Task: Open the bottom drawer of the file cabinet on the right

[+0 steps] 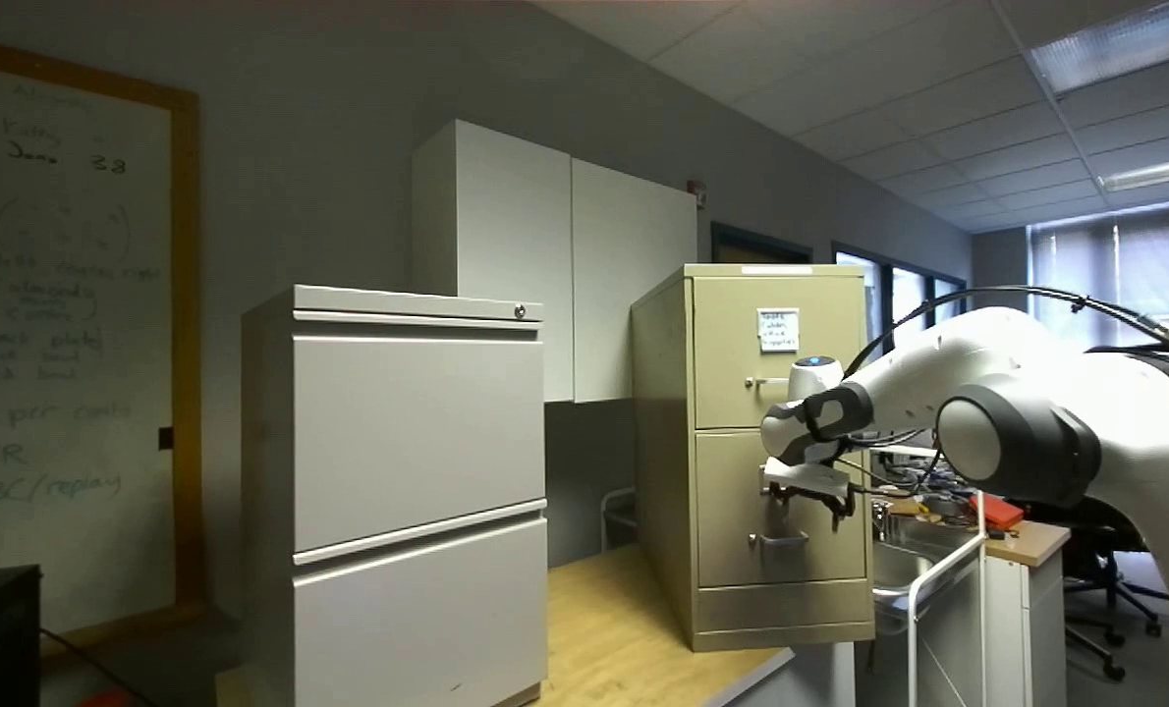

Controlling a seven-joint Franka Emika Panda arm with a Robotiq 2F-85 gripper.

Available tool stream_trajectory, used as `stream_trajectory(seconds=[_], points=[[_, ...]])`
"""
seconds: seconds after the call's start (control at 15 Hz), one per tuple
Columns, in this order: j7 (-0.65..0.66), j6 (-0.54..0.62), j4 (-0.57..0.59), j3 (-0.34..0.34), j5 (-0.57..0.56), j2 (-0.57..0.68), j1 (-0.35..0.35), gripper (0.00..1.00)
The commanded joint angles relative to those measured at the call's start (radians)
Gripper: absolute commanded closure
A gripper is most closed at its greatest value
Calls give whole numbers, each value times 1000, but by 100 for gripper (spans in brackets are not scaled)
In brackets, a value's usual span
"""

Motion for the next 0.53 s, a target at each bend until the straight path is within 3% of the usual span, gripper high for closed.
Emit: stream_trajectory(seconds=[0.0, 0.47], points=[[92, 115, -19, -34, -97, 58, 49, 0], [160, 201, -79, -51, -226, 102, 113, 0]])
